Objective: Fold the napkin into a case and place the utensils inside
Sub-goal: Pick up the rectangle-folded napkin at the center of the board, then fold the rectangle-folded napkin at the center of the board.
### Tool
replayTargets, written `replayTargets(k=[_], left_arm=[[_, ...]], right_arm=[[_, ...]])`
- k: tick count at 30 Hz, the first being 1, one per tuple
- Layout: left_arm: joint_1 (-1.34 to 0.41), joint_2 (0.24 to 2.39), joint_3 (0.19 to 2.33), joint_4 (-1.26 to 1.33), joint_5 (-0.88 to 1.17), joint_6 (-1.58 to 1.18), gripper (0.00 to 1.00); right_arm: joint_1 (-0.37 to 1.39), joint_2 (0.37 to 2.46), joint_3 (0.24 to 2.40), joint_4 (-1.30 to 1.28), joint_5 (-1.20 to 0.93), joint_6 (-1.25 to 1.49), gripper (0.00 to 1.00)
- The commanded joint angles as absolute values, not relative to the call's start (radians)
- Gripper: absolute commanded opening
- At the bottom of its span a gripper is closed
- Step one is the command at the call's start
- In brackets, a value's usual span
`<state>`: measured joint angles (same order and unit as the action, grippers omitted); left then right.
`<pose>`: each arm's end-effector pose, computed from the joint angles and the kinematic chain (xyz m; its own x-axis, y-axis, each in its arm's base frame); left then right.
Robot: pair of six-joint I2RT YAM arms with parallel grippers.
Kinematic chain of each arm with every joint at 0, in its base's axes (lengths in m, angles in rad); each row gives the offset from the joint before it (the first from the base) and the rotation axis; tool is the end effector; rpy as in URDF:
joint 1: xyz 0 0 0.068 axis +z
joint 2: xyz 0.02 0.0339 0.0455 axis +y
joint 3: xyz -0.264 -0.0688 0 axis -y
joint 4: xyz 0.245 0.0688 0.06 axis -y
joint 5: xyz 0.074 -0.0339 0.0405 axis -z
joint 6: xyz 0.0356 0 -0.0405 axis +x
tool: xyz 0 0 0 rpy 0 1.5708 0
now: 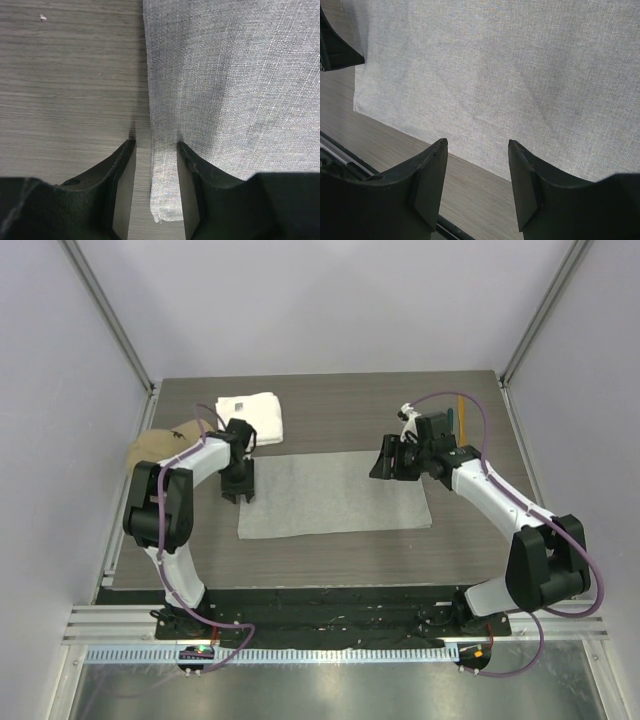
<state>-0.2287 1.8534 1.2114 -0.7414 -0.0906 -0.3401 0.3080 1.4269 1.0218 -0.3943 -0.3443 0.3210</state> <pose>0.3379 -0.0753 0.1608 -0.9719 -0.1149 -0.2053 -0.1218 0.9923 0.0217 0.2879 0.1042 0.2563 -0.8091 0.0543 -0.5852 -0.2680 0.8521 0.4496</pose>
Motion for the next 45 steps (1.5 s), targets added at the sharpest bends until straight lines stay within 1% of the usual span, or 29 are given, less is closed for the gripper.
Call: replayTargets(k=[1,3,4,7,8,12,16,17,20,23,25,29,39,43,45], left_arm=[[-0.255,1.904,1.197,-0.723,-0.147,-0.368,0.42],[-0.255,1.916,1.187,-0.727,-0.159,-0.371,0.37],[-0.255,1.924,1.186,-0.732,-0.158,-0.367,0.32],[-0.255,1.945,1.187,-0.741,-0.156,-0.357,0.24],[-0.255,1.944,1.177,-0.73,-0.146,-0.351,0.2],[-0.244,1.93,1.16,-0.71,-0.118,-0.334,0.18],[-0.242,1.924,1.178,-0.715,-0.133,-0.319,0.02],[-0.242,1.915,1.18,-0.712,-0.138,-0.318,0.01],[-0.242,1.869,1.195,-0.732,-0.135,-0.321,0.0],[-0.236,1.818,1.233,-0.819,-0.114,-0.343,0.0],[-0.232,1.793,1.242,-0.886,-0.115,-0.373,0.0],[-0.219,1.697,1.213,-0.923,-0.117,-0.416,0.0],[-0.12,1.577,1.17,-1.008,-0.135,-0.442,0.0],[-0.112,1.519,1.204,-1.046,-0.207,-0.436,0.0],[-0.112,1.502,1.241,-1.072,-0.262,-0.433,0.0]], right_arm=[[0.314,1.368,1.003,-0.359,-0.367,0.328,0.57],[0.314,1.355,0.999,-0.359,-0.368,0.325,0.57],[0.313,1.35,0.997,-0.359,-0.37,0.328,0.57],[0.313,1.33,0.994,-0.362,-0.373,0.33,0.57],[0.313,1.325,0.993,-0.365,-0.376,0.33,0.57],[0.313,1.295,0.989,-0.377,-0.373,0.322,0.57],[0.313,1.29,0.982,-0.387,-0.371,0.318,0.57],[0.314,1.293,0.98,-0.387,-0.376,0.321,0.57],[0.313,1.302,0.97,-0.393,-0.379,0.327,0.56],[0.314,1.316,0.954,-0.391,-0.364,0.33,0.56],[0.314,1.338,0.969,-0.42,-0.365,0.328,0.55],[0.319,1.38,0.968,-0.419,-0.37,0.33,0.54],[0.388,1.492,1.0,-0.411,-0.357,0.342,0.53],[0.422,1.517,1.029,-0.402,-0.37,0.363,0.53],[0.42,1.523,1.035,-0.402,-0.312,0.391,0.53]])
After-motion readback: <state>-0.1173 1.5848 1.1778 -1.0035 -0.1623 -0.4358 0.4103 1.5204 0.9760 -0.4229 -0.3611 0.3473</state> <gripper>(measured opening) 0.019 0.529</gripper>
